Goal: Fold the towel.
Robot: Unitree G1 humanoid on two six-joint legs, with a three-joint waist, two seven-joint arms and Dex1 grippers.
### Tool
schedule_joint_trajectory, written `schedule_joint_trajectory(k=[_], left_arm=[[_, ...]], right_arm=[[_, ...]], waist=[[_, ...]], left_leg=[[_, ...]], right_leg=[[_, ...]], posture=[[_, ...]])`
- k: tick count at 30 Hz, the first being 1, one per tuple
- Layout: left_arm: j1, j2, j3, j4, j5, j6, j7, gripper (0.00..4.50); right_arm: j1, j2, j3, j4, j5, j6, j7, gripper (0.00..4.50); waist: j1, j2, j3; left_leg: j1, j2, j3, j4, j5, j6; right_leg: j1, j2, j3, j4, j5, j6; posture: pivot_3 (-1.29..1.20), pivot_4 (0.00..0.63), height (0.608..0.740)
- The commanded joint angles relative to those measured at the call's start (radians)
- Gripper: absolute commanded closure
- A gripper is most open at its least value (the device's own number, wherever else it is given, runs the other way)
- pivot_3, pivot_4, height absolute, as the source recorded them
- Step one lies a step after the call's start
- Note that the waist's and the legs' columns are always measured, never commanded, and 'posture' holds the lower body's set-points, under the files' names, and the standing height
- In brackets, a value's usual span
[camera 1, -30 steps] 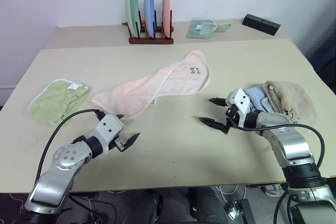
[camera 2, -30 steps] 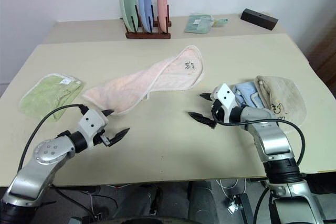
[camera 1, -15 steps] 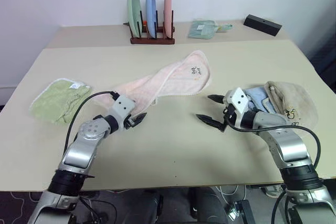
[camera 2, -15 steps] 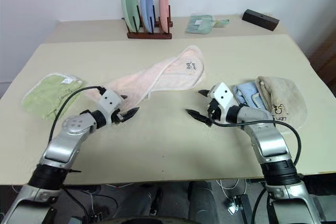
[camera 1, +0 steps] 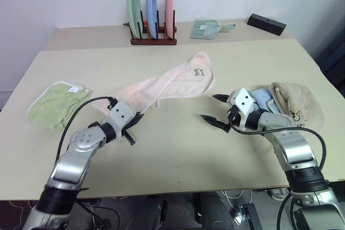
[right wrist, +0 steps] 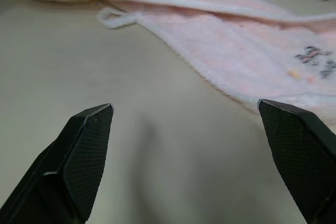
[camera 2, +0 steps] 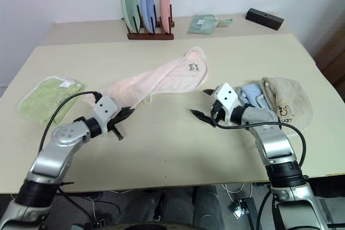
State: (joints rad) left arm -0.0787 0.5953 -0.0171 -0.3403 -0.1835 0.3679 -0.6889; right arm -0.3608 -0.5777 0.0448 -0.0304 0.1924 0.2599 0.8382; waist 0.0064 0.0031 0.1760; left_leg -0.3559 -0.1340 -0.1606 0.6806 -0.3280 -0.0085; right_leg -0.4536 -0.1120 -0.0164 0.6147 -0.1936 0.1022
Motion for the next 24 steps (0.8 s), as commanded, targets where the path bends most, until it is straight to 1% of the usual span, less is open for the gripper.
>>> schedule_joint_trajectory(k=[1,3,5,9,11,14,16,20,22,24], left_arm=[[0.158,0.086,0.114,-0.209,-0.120,0.092,-0.083,4.46],[0.273,0.135,0.171,-0.262,-0.140,0.101,-0.118,4.46],[0.356,0.161,0.223,-0.270,-0.130,0.102,-0.117,4.46],[0.409,0.161,0.286,-0.256,-0.132,0.099,-0.096,4.46],[0.398,0.154,0.302,-0.234,-0.120,0.104,-0.069,4.46],[0.368,0.141,0.292,-0.206,-0.103,0.086,-0.039,4.46],[0.353,0.127,0.290,-0.190,-0.098,0.076,-0.021,4.46],[0.326,0.102,0.305,-0.144,-0.080,0.052,0.022,4.46],[0.286,0.067,0.334,-0.111,-0.097,0.051,0.063,4.46],[0.243,0.032,0.358,-0.090,-0.127,0.071,0.096,4.46]], right_arm=[[-0.079,-0.022,0.021,0.037,-0.081,-0.109,-0.020,0.00],[-0.128,-0.020,0.032,0.086,-0.124,-0.158,-0.044,0.00],[-0.185,-0.016,0.045,0.152,-0.172,-0.210,-0.075,0.00],[-0.278,-0.005,0.069,0.282,-0.255,-0.307,-0.139,0.00],[-0.322,-0.008,0.099,0.362,-0.314,-0.382,-0.167,0.00],[-0.382,-0.016,0.173,0.505,-0.420,-0.519,-0.196,0.00],[-0.412,-0.012,0.199,0.580,-0.458,-0.581,-0.215,0.00],[-0.437,-0.012,0.226,0.665,-0.491,-0.674,-0.228,0.00],[-0.430,-0.009,0.232,0.671,-0.487,-0.707,-0.209,0.00],[-0.430,0.001,0.237,0.680,-0.499,-0.723,-0.221,0.00]], waist=[[-0.002,0.000,0.000],[-0.001,0.000,0.000],[0.000,0.000,0.001],[0.010,-0.001,0.001],[0.007,-0.001,0.001],[0.004,-0.001,0.001],[0.001,-0.001,0.001],[-0.002,-0.001,0.001],[-0.002,-0.001,0.001],[-0.002,-0.001,0.001]], left_leg=[[0.000,0.000,0.001,0.000,0.000,0.000],[0.000,0.001,0.003,0.000,0.000,0.000],[0.000,0.002,0.005,-0.001,0.000,0.001],[0.000,0.003,0.007,0.000,-0.001,0.001],[0.000,0.003,0.008,0.000,-0.001,0.001],[0.001,0.005,0.013,0.000,-0.001,0.002],[0.001,0.006,0.017,-0.001,-0.001,0.002],[0.000,0.007,0.019,-0.001,-0.002,0.002],[0.001,0.007,0.019,-0.001,-0.002,0.002],[0.001,0.008,0.019,-0.001,-0.002,0.002]], right_leg=[[-0.001,0.001,0.001,0.000,0.000,0.000],[-0.001,0.001,0.002,0.000,0.000,0.000],[-0.002,0.003,0.004,0.000,0.000,0.000],[-0.001,0.006,0.006,-0.001,0.000,0.000],[-0.001,0.006,0.007,-0.001,0.000,0.000],[-0.004,0.009,0.010,0.000,0.000,-0.001],[-0.006,0.009,0.011,0.000,0.001,-0.001],[-0.007,0.010,0.013,0.000,0.001,-0.002],[-0.007,0.010,0.013,0.000,0.001,-0.002],[-0.007,0.011,0.013,-0.001,0.002,-0.003]], posture=[[0.00,0.150,0.727],[0.00,0.150,0.727],[0.00,0.150,0.727],[0.00,0.150,0.727],[0.00,0.150,0.727],[0.00,0.150,0.727],[0.00,0.150,0.727],[0.00,0.150,0.727],[0.00,0.150,0.727],[0.00,0.150,0.727]])
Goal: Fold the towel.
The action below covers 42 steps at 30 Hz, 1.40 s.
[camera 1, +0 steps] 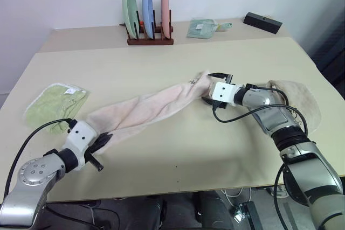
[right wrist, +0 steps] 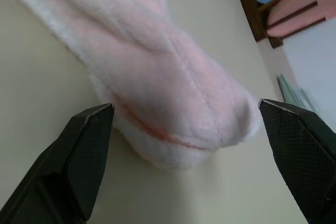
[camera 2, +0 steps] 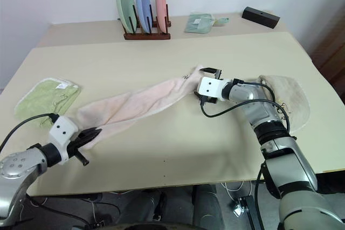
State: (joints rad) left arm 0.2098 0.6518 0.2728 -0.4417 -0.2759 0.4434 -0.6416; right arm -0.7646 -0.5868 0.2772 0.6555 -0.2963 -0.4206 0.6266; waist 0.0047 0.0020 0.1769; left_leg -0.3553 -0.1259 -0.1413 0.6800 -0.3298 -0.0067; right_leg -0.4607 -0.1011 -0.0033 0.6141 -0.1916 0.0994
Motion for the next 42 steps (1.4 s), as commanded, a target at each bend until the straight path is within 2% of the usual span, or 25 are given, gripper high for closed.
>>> schedule_joint_trajectory(k=[1,13,24,32,41,42], left_arm=[[-0.060,-0.038,0.077,0.018,-0.048,0.005,0.057,4.46],[-0.088,-0.078,0.093,0.037,-0.095,0.016,0.088,4.46],[-0.071,-0.081,0.100,0.029,-0.098,0.001,0.109,4.46],[-0.069,-0.082,0.092,0.028,-0.092,-0.006,0.113,4.46],[-0.080,-0.077,0.078,0.034,-0.089,-0.011,0.112,4.46],[-0.080,-0.077,0.077,0.033,-0.088,-0.010,0.112,4.49]], right_arm=[[-0.031,0.023,0.008,0.005,-0.021,-0.046,-0.029,0.00],[-0.111,0.145,0.064,0.104,-0.152,-0.091,-0.223,0.00],[-0.257,0.120,0.087,0.342,-0.293,0.024,-0.503,0.00],[-0.254,0.090,0.108,0.374,-0.303,-0.053,-0.506,0.00],[-0.247,0.124,0.107,0.364,-0.290,-0.159,-0.530,0.00],[-0.249,0.127,0.106,0.369,-0.289,-0.167,-0.531,0.25]], waist=[[0.000,0.000,0.000],[-0.018,0.000,0.000],[-0.018,0.000,0.000],[-0.021,0.000,0.000],[-0.022,0.000,0.000],[-0.022,0.000,0.000]], left_leg=[[0.000,0.000,0.000,0.000,0.000,0.000],[0.000,0.003,0.001,0.000,-0.001,-0.002],[0.000,0.003,0.001,0.000,-0.001,-0.002],[0.000,0.003,0.002,0.000,-0.001,-0.002],[0.000,0.003,0.002,0.000,-0.001,-0.002],[0.000,0.003,0.002,0.000,-0.001,-0.002]], right_leg=[[0.000,0.000,0.000,0.000,0.000,0.000],[-0.001,0.004,0.001,0.000,0.002,-0.002],[-0.002,0.004,0.002,0.001,0.002,-0.002],[-0.002,0.004,0.002,0.001,0.002,-0.002],[-0.002,0.004,0.002,0.001,0.002,-0.002],[-0.002,0.004,0.002,0.001,0.002,-0.002]], posture=[[0.00,0.150,0.727],[0.00,0.150,0.727],[0.00,0.150,0.727],[0.00,0.150,0.727],[0.00,0.150,0.727],[0.00,0.150,0.727]])
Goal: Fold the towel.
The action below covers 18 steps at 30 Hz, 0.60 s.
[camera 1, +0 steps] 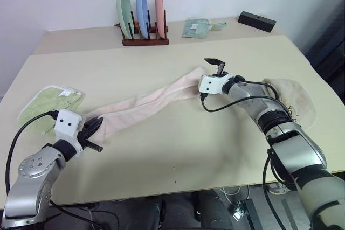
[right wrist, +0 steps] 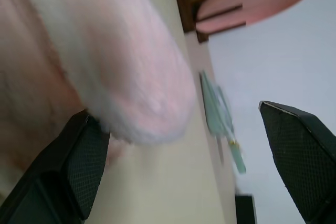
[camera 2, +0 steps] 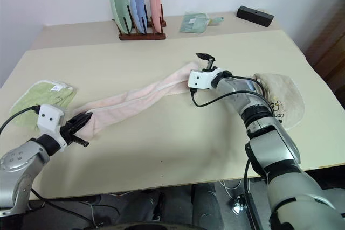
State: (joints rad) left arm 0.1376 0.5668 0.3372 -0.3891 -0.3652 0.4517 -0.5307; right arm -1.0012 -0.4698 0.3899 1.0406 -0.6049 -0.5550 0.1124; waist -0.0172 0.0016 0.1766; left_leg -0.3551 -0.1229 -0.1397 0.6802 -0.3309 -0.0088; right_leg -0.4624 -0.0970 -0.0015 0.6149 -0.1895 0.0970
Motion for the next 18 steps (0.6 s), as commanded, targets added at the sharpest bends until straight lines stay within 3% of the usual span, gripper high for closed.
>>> schedule_joint_trajectory(k=[1,3,9,15,18], left_arm=[[-0.005,0.008,0.012,-0.022,0.001,-0.018,0.002,4.50],[0.001,0.007,0.012,-0.028,0.002,-0.018,0.002,4.50],[0.019,0.007,0.014,-0.037,0.007,-0.019,0.003,4.50],[-0.007,0.024,0.042,-0.036,0.004,-0.033,0.003,4.50],[-0.154,0.060,0.030,0.056,0.032,-0.072,0.012,4.50]], right_arm=[[-0.014,0.012,-0.007,-0.015,0.021,-0.043,-0.014,0.51],[-0.016,0.013,-0.004,-0.015,0.018,-0.060,-0.008,1.22],[-0.010,-0.002,-0.004,-0.024,0.014,-0.087,0.004,4.32],[0.002,-0.077,-0.038,-0.076,0.044,-0.102,0.044,4.47],[-0.052,-0.128,-0.070,-0.082,0.060,-0.072,0.052,4.47]], waist=[[0.000,0.000,0.000],[0.000,0.000,0.000],[0.000,0.000,0.000],[0.004,0.000,0.000],[0.006,0.000,0.000]], left_leg=[[0.000,0.000,0.000,0.000,0.000,0.000],[0.000,0.000,0.000,0.000,0.000,0.000],[0.000,0.000,0.000,0.000,0.000,0.000],[0.000,0.000,0.000,0.000,0.000,0.000],[0.000,0.000,0.000,0.000,0.000,0.000]], right_leg=[[0.000,0.000,0.000,0.000,0.000,0.000],[0.000,0.000,0.000,0.000,0.000,0.000],[0.000,0.000,0.000,0.000,0.000,0.000],[0.000,0.000,0.000,0.000,0.000,0.000],[0.000,0.000,0.000,0.000,0.000,0.000]], posture=[[0.00,0.150,0.727],[0.00,0.150,0.727],[0.00,0.150,0.727],[0.00,0.150,0.727],[0.00,0.150,0.727]])
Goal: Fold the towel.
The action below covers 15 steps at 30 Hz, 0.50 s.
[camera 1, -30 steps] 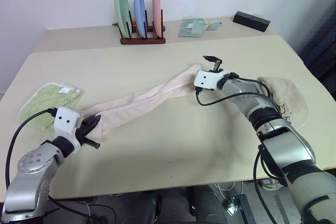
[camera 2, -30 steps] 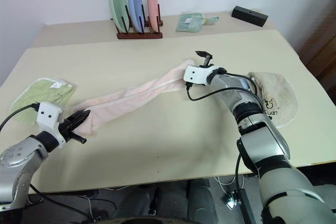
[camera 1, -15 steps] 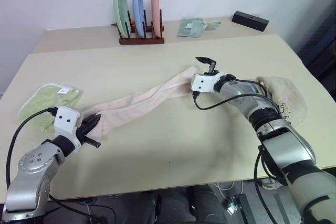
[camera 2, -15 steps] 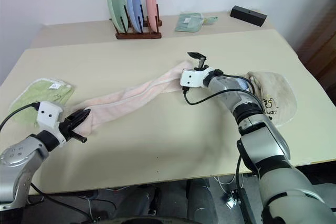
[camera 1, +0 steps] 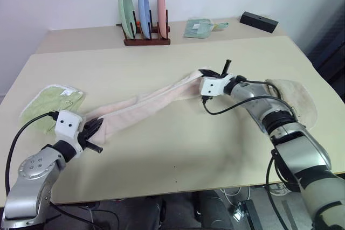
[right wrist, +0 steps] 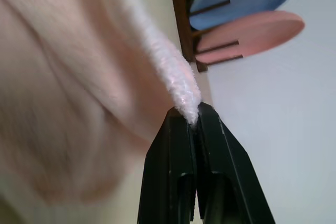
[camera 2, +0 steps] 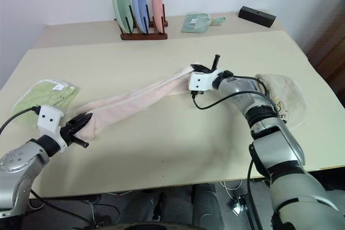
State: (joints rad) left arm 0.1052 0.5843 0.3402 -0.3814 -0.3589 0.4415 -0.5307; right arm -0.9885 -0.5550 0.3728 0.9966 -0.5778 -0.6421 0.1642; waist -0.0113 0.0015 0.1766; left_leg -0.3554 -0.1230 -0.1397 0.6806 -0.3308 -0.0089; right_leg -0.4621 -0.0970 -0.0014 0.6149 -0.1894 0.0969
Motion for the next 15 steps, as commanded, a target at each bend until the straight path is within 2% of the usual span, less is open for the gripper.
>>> schedule_joint_trajectory(k=[1,3,5,10,12,15], left_arm=[[-0.195,0.057,0.014,0.102,0.050,-0.087,0.023,4.50],[-0.347,0.079,-0.013,0.223,0.112,-0.160,0.057,4.50],[-0.616,0.102,-0.034,0.438,0.183,-0.249,0.136,4.50],[-0.977,0.141,-0.051,0.733,0.233,-0.394,0.182,4.50],[-1.021,0.157,-0.057,0.766,0.220,-0.413,0.142,4.50],[-0.955,0.178,-0.062,0.731,0.207,-0.438,0.077,4.50]], right_arm=[[-0.095,-0.060,-0.053,-0.029,0.024,0.026,-0.006,4.47],[-0.157,-0.083,-0.050,-0.006,0.008,0.048,-0.024,4.47],[-0.259,-0.110,-0.054,0.030,-0.006,0.078,-0.066,4.47],[-0.381,-0.158,-0.078,0.048,0.025,0.078,-0.081,4.47],[-0.382,-0.176,-0.099,0.018,0.063,0.053,-0.032,4.47],[-0.327,-0.189,-0.125,-0.047,0.136,0.021,0.084,4.47]], waist=[[0.002,0.000,0.000],[0.000,0.000,0.001],[0.000,-0.001,0.001],[-0.011,-0.003,0.001],[-0.014,-0.003,0.001],[-0.031,-0.003,0.001]], left_leg=[[0.000,0.000,0.000,0.000,0.000,0.000],[0.000,0.000,0.000,0.001,0.001,-0.002],[0.000,0.000,0.000,0.001,0.002,-0.003],[-0.002,0.001,0.002,-0.004,0.001,-0.003],[-0.005,0.001,0.002,-0.005,0.001,-0.002],[-0.010,0.001,0.004,-0.005,0.001,-0.001]], right_leg=[[0.000,0.000,0.000,0.000,0.000,0.000],[0.000,0.000,0.000,0.000,0.001,-0.002],[0.000,0.000,0.000,0.000,0.002,-0.002],[-0.005,0.000,0.000,-0.002,0.005,-0.001],[-0.008,0.000,0.000,-0.002,0.005,0.000],[-0.013,0.000,0.000,-0.002,0.005,0.000]], posture=[[0.00,0.150,0.727],[0.00,0.150,0.727],[0.00,0.150,0.727],[0.00,0.150,0.727],[0.00,0.150,0.727],[0.00,0.150,0.727]])
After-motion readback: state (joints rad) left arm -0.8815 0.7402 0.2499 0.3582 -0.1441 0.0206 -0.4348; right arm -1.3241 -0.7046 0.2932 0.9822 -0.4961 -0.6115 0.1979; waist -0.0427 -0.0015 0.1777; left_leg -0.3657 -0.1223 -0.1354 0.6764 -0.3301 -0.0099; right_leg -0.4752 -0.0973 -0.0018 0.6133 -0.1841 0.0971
